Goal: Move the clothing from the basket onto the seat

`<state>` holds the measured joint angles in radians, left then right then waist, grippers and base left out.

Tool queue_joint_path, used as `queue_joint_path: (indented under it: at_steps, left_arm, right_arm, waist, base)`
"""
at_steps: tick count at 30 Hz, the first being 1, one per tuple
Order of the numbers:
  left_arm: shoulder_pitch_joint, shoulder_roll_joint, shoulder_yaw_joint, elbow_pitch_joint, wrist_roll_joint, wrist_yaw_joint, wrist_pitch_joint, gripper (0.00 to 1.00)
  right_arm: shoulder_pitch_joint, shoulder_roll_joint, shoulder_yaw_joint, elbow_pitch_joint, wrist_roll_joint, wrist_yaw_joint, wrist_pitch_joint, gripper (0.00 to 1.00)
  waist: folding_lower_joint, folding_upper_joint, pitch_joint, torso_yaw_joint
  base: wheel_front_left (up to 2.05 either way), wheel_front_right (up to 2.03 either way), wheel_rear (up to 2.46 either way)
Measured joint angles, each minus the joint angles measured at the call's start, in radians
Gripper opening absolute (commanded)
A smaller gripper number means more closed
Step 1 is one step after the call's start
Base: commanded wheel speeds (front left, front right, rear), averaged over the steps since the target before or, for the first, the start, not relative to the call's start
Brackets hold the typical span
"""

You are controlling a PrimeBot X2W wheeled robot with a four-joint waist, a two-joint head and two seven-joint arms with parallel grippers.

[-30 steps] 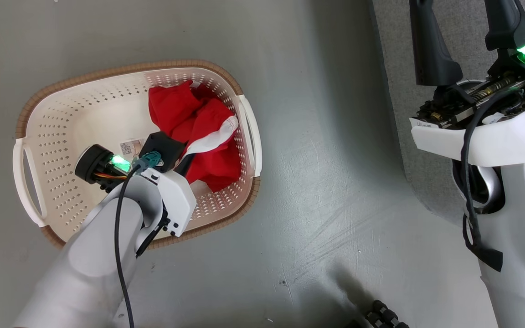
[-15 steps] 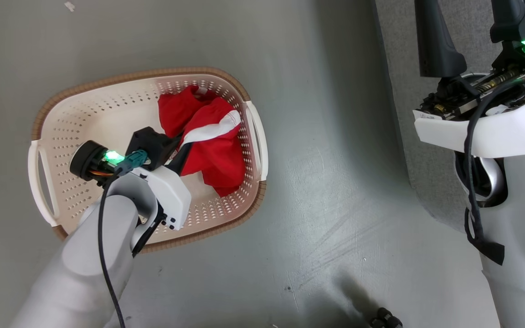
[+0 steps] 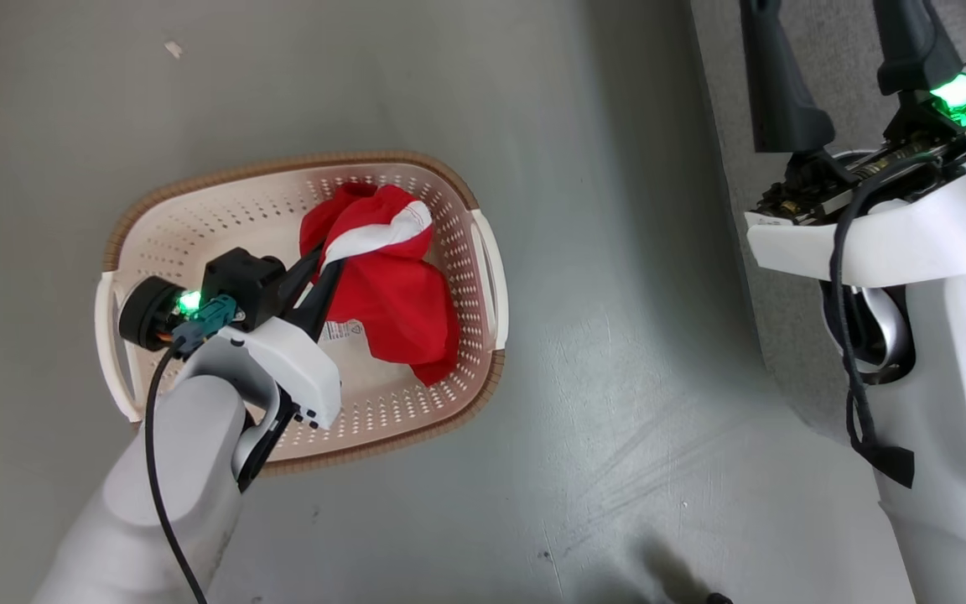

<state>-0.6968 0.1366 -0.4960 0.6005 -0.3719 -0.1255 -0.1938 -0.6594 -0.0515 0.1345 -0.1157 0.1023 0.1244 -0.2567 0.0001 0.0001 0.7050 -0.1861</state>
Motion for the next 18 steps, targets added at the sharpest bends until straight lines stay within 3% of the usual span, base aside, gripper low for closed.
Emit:
queue_joint_path:
  at_steps: [18]
  left_arm:
    - [0.028, 0.028, 0.064, -0.105, -0.019, 0.017, -0.046, 0.00]
  right_arm:
    - [0.068, -0.003, 0.007, 0.079, -0.009, 0.000, 0.000, 1.00]
  waist:
    - [0.0000, 0.0000, -0.133, 0.039]
  base:
    - [0.00, 0.00, 0.00]
